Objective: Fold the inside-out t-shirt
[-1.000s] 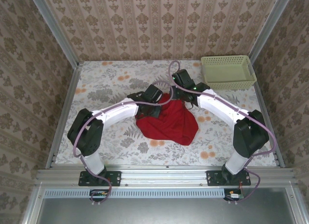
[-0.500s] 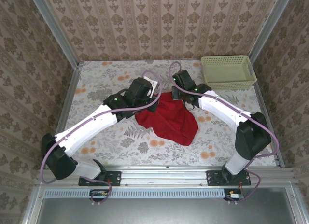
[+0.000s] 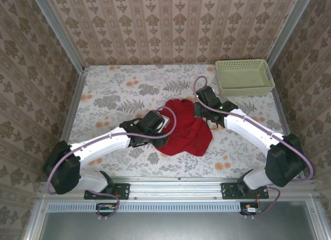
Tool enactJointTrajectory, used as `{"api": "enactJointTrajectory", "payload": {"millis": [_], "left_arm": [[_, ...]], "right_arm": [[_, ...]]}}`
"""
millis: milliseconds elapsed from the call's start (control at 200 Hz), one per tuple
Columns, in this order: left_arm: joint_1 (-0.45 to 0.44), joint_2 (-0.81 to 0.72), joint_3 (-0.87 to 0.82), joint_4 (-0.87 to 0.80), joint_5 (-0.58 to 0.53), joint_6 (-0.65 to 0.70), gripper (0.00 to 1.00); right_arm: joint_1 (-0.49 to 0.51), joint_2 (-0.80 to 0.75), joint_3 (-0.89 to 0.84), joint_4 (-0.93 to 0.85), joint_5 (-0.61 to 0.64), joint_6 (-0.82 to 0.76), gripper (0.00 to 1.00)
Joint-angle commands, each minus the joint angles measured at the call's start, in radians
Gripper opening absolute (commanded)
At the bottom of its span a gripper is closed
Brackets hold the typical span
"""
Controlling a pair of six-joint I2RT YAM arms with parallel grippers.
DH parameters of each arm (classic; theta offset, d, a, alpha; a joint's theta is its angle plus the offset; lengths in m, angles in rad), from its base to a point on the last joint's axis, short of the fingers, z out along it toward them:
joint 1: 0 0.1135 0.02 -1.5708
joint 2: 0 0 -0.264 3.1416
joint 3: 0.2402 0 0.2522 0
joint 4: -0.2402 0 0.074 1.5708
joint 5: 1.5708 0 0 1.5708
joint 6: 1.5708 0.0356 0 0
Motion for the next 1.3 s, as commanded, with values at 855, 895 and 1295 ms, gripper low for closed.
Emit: {"api": "enactJointTrajectory", "payload": {"millis": [855, 895, 1295], "left_arm": [[-0.063, 0.117, -0.018, 0.092, -0.141, -0.26, 0.0], [-0.086, 0.08, -0.065, 0.108, -0.154, -0.252, 0.0], [-0.151, -0.087, -0.135, 0.111, -0.183, -0.152, 0.31]], "right_arm": [[0.005, -0.163, -0.085, -0.045, 0.11, 0.074, 0.0], [0.004, -0.165, -0.094, -0.04, 0.109, 0.084, 0.0], [0.028, -0.167, -0.103, 0.052, -0.037, 0.051, 0.0]]}}
